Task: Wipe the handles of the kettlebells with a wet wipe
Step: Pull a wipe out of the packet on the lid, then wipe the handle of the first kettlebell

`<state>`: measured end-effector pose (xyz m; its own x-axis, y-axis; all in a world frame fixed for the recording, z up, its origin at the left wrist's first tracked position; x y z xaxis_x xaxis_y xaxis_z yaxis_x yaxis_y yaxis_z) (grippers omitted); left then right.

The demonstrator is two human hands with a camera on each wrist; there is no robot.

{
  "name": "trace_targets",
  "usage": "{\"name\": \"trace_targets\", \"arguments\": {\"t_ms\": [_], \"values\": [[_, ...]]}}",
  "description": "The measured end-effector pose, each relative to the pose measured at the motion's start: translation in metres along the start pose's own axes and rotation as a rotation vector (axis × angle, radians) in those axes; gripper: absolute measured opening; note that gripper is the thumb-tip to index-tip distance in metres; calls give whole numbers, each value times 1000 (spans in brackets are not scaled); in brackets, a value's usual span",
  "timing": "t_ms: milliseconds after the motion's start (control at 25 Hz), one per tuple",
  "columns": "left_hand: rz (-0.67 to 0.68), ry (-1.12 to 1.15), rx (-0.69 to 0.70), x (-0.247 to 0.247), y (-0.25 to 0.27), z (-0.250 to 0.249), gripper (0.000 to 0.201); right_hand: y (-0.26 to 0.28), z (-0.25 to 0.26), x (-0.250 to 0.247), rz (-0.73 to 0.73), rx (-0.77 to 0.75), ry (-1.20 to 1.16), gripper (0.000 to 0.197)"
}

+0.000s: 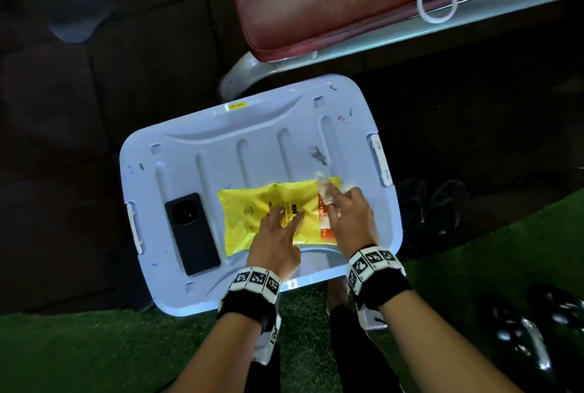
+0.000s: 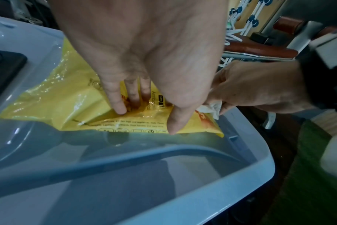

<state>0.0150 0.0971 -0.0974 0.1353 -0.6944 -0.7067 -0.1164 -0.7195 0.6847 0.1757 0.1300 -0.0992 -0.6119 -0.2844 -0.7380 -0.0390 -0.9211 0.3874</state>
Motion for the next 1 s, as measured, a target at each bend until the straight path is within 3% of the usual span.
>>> {"name": "trace_targets", "arguments": {"t_ms": [160,240,320,400,480,560,640,720,800,880,1000], "values": [[28,-13,-19,14,-3,1,83,3,-4,8,161,-115,149,60],[50,-11,-37,19,-2,2,87,6,-8,11,195,-117,216,53],[67,7,-52,19,-1,1,88,6,-8,7,158,-96,280,43],[79,19,-55,13,1,-1,86,8,-2,3,117,-109,354,45],[67,22,-42,0,6,-7,78,18,1,-4,56,-94,265,45],[11,55,-71,-19,15,-11,64,38,-3,-17,-25,-38,73,30],[-93,102,-77,-31,35,-18,51,75,-13,-33,-147,-20,-136,22],[-229,209,50,-32,62,-37,42,127,-32,-55,-358,-3,-266,27],[-274,314,186,-14,89,-63,38,189,-70,-69,-545,94,-323,36],[-157,386,266,29,105,-91,31,252,-119,-70,-645,248,-344,37],[153,330,434,139,121,-153,25,353,-214,-57,-766,507,-346,30]]}}
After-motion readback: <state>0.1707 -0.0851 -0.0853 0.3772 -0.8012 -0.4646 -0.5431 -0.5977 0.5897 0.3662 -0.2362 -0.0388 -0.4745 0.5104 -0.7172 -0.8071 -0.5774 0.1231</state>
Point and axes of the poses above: each hand's wrist, its own y-axis away from the middle knuckle, its own x-axis out of the palm, z = x × y, the point moved 8 cm from there along -y, towards the middle knuckle, and after that the axes turned 7 degrees about -x, right-handed, at the moved point
